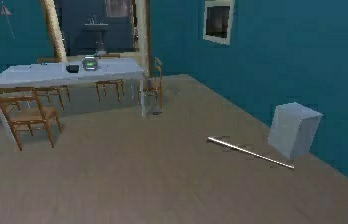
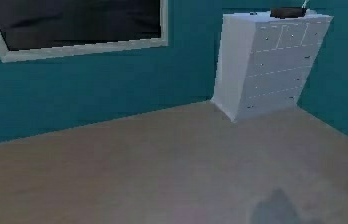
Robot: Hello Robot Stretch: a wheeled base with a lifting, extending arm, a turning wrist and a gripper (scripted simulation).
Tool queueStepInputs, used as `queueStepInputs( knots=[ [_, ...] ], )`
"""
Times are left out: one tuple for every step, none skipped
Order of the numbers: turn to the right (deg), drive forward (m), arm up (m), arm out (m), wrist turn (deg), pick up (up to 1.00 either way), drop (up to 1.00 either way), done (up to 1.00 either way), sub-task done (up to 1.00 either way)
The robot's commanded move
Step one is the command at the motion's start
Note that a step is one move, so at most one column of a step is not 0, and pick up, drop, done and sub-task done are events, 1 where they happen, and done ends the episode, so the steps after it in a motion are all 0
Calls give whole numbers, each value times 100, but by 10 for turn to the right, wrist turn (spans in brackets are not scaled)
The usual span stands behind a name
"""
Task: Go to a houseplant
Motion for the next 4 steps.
queueStepInputs(
  knots=[
    [-30,0,0,0,0,0,0,0,0],
    [0,100,0,0,0,0,0,0,0],
    [0,100,0,0,0,0,0,0,0],
    [180,0,0,0,0,0,0,0,0]
  ],
)
